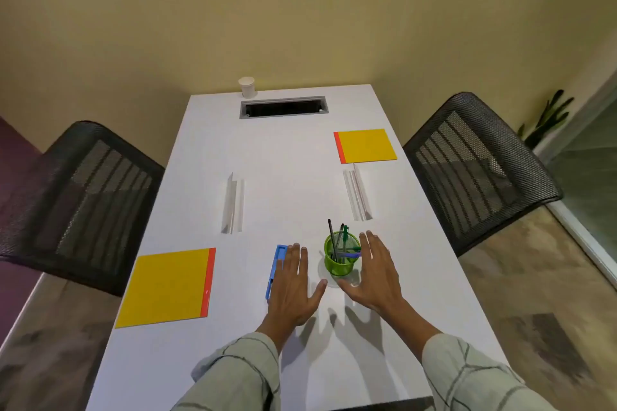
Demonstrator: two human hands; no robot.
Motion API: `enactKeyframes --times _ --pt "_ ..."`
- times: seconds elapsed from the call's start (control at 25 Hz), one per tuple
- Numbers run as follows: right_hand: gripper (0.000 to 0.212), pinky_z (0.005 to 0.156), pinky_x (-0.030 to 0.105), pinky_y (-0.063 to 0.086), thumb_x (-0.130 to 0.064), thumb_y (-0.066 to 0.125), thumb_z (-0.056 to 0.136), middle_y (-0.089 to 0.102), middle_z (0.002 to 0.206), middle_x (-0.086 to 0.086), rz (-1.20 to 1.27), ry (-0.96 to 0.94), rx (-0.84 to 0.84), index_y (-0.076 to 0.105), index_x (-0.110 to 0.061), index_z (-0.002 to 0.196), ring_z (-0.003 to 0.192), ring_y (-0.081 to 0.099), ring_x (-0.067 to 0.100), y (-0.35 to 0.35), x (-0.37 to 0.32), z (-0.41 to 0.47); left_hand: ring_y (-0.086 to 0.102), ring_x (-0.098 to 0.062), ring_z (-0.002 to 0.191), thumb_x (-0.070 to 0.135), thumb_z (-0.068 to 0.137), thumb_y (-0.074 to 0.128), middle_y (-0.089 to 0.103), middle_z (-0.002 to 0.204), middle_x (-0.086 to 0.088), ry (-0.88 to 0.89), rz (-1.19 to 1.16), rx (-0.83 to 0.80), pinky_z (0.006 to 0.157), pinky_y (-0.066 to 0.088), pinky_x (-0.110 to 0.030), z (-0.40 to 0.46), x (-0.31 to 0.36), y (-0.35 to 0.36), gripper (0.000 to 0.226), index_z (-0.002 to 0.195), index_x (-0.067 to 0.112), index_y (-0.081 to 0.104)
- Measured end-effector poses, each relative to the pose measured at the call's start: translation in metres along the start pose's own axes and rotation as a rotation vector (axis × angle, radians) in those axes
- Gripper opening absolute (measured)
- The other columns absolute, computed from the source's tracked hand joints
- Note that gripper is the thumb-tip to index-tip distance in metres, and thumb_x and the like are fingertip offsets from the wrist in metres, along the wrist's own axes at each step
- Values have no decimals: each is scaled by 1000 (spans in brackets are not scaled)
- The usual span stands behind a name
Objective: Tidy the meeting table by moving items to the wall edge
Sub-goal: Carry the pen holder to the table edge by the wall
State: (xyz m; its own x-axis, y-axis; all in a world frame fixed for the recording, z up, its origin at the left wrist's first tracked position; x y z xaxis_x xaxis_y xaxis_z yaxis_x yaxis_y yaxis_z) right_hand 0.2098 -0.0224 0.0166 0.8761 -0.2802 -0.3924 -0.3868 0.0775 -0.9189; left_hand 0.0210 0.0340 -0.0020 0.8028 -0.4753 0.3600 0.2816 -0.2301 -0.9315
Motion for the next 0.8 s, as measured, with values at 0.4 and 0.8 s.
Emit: enactKeyframes --times 0.4,0.8 --pt "119 110 39 38 -61 77 70 23 162 1 256 120 -202 6 -21 157 146 29 24 17 20 33 10 -22 151 54 97 41 10 163 -9 -56 -190 -151 119 11 -28 37 19 32 81 155 10 5" --pt "108 116 37 36 -43 82 75 35 157 6 506 7 -243 17 -11 155 141 40 23 21 35 44 59 -15 108 28 81 76 60 123 1 -120 -608 -83 90 51 -28 68 39 32 57 130 22 47"
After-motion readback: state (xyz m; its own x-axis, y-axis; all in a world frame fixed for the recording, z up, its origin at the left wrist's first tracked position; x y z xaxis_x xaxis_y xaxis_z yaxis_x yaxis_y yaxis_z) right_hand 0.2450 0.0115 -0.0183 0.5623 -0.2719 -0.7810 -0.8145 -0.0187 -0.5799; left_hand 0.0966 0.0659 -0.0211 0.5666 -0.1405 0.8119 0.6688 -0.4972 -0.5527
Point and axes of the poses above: each hand's wrist, its own z-axis towards the middle knuckle, its own y-axis out of the palm, x = y × z, the point moved 4 cm from there along z, towards the middle knuckle
